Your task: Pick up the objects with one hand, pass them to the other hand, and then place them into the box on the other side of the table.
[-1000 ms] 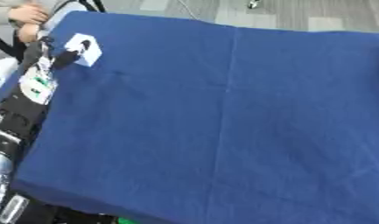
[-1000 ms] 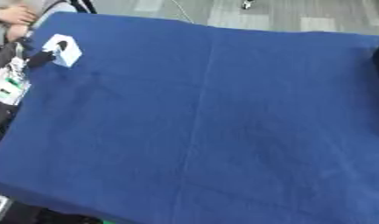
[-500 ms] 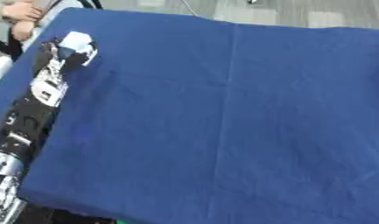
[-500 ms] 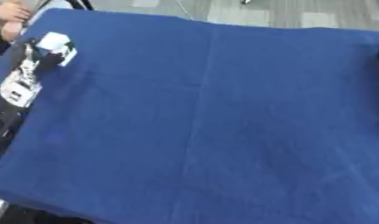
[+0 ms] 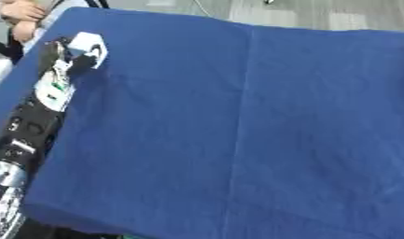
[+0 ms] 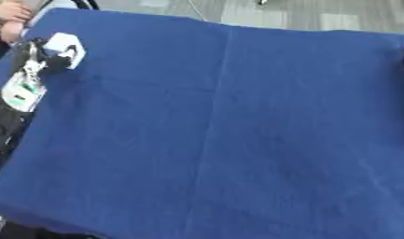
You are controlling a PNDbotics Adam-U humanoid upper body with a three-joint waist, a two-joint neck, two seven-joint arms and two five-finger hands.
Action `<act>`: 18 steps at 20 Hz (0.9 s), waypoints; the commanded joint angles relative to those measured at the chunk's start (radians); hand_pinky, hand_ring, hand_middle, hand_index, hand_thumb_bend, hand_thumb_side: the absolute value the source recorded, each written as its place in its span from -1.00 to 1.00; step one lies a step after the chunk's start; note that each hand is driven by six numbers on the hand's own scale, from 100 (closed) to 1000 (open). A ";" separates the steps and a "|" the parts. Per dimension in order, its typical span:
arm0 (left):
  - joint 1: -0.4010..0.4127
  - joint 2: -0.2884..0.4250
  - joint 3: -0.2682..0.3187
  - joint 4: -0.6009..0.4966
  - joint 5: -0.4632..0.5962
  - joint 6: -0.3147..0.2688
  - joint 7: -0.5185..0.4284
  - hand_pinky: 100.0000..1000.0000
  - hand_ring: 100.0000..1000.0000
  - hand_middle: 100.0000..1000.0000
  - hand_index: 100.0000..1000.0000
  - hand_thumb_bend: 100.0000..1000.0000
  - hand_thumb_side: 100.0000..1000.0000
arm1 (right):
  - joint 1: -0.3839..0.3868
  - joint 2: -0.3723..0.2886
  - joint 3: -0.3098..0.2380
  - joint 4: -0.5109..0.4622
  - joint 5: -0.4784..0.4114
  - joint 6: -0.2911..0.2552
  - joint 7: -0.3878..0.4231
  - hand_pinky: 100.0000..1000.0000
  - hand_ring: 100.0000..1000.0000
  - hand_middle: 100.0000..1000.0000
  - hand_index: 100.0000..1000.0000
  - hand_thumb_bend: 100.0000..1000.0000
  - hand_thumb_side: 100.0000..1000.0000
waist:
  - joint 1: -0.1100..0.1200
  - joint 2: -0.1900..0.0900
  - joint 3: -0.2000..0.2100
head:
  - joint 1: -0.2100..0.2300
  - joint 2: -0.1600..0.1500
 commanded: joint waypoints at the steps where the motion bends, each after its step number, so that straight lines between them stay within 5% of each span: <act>1: 0.001 0.032 0.015 -0.052 0.018 -0.002 0.008 0.33 -0.16 -0.30 0.30 -0.88 -0.58 | -0.009 -0.012 -0.007 -0.013 -0.005 0.002 0.002 0.59 0.34 0.45 0.95 -1.00 -0.54 | 0.006 -0.033 0.006 | -0.011 -0.006; 6: 0.034 0.047 0.023 -0.151 0.064 -0.020 -0.004 0.31 -0.21 -0.38 0.23 -1.00 -0.67 | -0.003 -0.013 -0.008 -0.008 -0.003 0.004 0.001 0.59 0.34 0.45 0.95 -1.00 -0.56 | 0.012 -0.056 0.017 | -0.055 -0.004; 11: 0.079 0.065 0.019 -0.341 0.139 -0.061 -0.068 0.31 -0.21 -0.37 0.23 -1.00 -0.61 | 0.000 -0.017 -0.003 -0.009 -0.004 0.001 0.003 0.59 0.34 0.45 0.95 -1.00 -0.60 | 0.015 -0.086 0.030 | -0.154 0.001; 18: 0.157 0.054 -0.065 -0.692 0.347 -0.111 -0.339 0.33 -0.18 -0.34 0.26 -0.99 -0.42 | -0.029 -0.016 0.041 -0.042 0.000 -0.029 0.041 0.59 0.36 0.47 0.94 -1.00 -0.69 | 0.015 -0.125 0.048 | -0.271 0.030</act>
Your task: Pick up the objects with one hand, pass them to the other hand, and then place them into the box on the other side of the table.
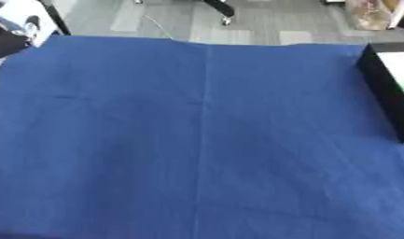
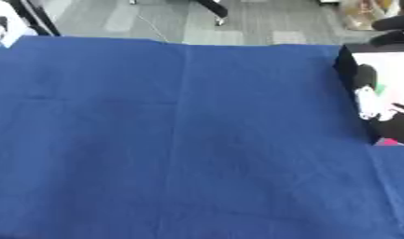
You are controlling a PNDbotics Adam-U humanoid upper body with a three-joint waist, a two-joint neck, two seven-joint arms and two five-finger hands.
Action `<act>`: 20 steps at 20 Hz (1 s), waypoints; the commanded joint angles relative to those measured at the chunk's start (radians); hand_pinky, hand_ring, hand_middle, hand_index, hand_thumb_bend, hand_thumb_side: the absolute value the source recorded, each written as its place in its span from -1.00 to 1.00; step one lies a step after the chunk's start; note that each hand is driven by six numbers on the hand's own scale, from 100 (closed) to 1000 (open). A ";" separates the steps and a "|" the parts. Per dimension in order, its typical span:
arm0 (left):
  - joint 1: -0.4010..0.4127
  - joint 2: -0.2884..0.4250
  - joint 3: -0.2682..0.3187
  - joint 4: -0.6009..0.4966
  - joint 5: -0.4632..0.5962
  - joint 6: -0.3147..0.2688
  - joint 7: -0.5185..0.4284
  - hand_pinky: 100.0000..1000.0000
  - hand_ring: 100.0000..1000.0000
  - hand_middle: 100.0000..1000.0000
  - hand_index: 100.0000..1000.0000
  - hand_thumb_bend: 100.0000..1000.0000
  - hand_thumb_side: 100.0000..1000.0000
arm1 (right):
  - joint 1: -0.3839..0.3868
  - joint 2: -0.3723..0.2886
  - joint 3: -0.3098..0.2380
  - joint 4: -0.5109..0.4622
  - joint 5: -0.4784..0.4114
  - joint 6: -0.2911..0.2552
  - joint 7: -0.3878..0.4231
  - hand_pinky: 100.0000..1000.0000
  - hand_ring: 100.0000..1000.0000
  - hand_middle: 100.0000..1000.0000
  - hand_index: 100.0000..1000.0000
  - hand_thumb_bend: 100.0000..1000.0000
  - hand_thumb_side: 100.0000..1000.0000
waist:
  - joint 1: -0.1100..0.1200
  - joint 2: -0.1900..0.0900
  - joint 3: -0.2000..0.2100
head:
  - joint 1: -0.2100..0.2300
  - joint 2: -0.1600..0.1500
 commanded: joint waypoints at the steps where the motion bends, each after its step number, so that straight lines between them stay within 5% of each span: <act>1: 0.009 0.030 -0.044 -0.161 0.113 -0.012 -0.126 0.33 -0.18 -0.33 0.27 -0.98 -0.37 | -0.028 -0.016 0.024 -0.040 0.004 -0.021 0.028 0.58 0.37 0.48 0.94 -1.00 -0.72 | 0.002 -0.028 0.004 | -0.040 0.011; 9: 0.023 -0.040 -0.201 -0.408 0.298 0.014 -0.415 0.35 -0.16 -0.31 0.29 -0.95 -0.22 | -0.098 0.027 0.124 -0.059 0.056 -0.118 0.112 0.58 0.42 0.54 0.94 -1.00 -0.86 | 0.007 -0.053 0.013 | -0.081 0.029; 20: -0.044 -0.147 -0.338 -0.459 0.390 0.113 -0.670 0.35 -0.14 -0.29 0.30 -0.83 -0.14 | -0.166 0.092 0.206 -0.059 0.222 -0.230 0.164 0.63 0.54 0.68 0.97 -0.87 -0.88 | 0.011 -0.050 0.014 | -0.078 0.045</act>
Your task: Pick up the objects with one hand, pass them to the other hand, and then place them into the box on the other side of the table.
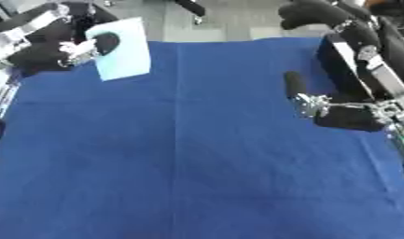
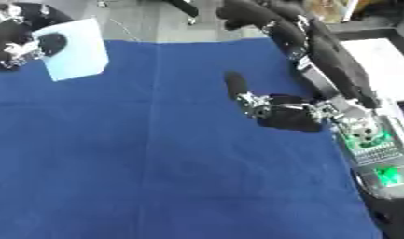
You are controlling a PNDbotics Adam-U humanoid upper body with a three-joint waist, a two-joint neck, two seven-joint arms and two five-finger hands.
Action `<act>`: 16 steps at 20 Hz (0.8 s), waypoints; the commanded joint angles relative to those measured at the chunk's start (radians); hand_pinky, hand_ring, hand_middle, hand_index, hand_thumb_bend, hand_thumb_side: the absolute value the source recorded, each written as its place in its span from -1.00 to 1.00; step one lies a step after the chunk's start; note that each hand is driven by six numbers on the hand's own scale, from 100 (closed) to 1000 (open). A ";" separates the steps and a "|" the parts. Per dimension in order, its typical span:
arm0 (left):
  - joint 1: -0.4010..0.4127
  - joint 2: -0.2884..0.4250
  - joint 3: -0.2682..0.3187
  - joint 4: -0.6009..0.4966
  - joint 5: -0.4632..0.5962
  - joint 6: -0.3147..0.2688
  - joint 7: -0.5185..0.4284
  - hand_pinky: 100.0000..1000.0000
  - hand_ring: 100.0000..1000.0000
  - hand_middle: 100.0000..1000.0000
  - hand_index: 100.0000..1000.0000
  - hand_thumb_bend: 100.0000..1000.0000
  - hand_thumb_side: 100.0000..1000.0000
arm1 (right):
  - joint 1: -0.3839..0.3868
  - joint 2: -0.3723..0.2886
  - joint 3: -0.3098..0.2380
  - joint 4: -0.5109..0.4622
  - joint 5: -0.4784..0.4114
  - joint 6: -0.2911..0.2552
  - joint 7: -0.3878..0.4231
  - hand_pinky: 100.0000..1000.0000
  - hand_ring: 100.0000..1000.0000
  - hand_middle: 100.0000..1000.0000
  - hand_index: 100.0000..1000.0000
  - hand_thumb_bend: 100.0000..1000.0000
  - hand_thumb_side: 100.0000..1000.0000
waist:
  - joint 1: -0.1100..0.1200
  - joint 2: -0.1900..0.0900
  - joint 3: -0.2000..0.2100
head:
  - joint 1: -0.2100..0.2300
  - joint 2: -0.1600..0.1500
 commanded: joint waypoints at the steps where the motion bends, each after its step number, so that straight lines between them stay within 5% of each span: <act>1: -0.033 -0.003 -0.023 -0.018 0.026 0.018 -0.061 0.36 -0.14 -0.28 0.30 -0.80 -0.14 | -0.029 0.005 0.017 -0.021 0.043 -0.028 0.011 0.64 0.56 0.70 0.97 -0.74 -0.88 | 0.002 -0.016 0.001 | 0.001 0.004; 11: -0.075 -0.035 -0.083 -0.012 0.036 0.068 -0.166 0.35 -0.14 -0.28 0.31 -0.78 -0.11 | -0.064 0.020 0.058 -0.021 0.222 -0.078 -0.023 0.69 0.68 0.84 1.00 -0.26 -0.79 | 0.003 -0.017 0.008 | 0.003 0.011; 16: -0.097 -0.058 -0.094 -0.006 0.045 0.094 -0.178 0.35 -0.14 -0.28 0.30 -0.79 -0.11 | -0.066 0.028 0.080 -0.021 0.264 -0.080 -0.032 0.70 0.70 0.85 1.00 -0.21 -0.74 | 0.001 -0.017 0.012 | 0.004 0.012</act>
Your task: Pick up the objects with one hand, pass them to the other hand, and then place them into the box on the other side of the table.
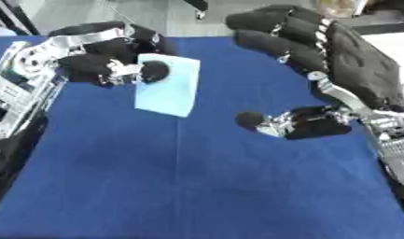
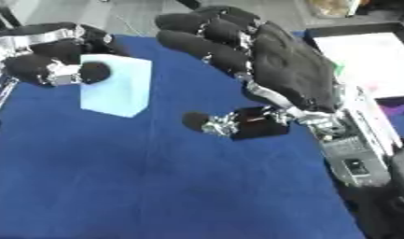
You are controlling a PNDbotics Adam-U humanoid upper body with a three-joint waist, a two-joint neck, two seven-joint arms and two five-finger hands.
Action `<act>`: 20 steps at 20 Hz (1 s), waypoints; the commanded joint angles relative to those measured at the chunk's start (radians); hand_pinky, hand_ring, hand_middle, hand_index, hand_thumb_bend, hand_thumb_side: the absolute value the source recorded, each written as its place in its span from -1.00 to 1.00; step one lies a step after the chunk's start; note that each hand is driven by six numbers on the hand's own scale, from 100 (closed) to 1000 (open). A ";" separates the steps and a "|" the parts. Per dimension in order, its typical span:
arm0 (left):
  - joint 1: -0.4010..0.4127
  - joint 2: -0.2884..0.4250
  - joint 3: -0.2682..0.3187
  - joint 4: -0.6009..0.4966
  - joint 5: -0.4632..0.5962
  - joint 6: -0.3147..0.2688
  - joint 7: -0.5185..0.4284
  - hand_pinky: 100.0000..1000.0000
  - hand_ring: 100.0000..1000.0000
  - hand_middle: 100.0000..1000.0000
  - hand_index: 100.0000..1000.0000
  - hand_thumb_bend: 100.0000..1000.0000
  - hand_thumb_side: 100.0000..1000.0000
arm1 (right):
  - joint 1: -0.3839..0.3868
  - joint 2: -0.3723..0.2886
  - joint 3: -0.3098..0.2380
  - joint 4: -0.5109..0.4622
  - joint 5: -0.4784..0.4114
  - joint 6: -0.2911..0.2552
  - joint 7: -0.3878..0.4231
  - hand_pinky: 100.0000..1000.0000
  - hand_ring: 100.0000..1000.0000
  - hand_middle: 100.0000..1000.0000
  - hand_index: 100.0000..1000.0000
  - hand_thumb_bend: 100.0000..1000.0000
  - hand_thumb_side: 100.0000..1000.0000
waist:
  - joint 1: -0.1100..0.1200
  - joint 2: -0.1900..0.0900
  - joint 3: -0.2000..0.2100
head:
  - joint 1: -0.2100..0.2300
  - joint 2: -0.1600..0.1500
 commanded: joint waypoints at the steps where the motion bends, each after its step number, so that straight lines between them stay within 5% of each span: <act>1: -0.029 -0.004 0.000 -0.007 0.012 0.016 -0.005 0.35 -0.14 -0.28 0.30 -0.79 -0.10 | -0.016 0.001 0.006 -0.021 0.021 0.001 -0.008 0.70 0.70 0.84 1.00 -0.21 -0.74 | -0.001 -0.017 0.003 | 0.004 0.003; 20: -0.066 -0.096 0.014 -0.012 0.042 0.054 0.055 0.34 -0.16 -0.30 0.29 -0.82 -0.10 | -0.015 0.023 0.017 -0.021 0.003 0.038 -0.040 0.62 0.61 0.77 1.00 -0.32 -0.77 | -0.005 -0.017 0.008 | 0.004 0.003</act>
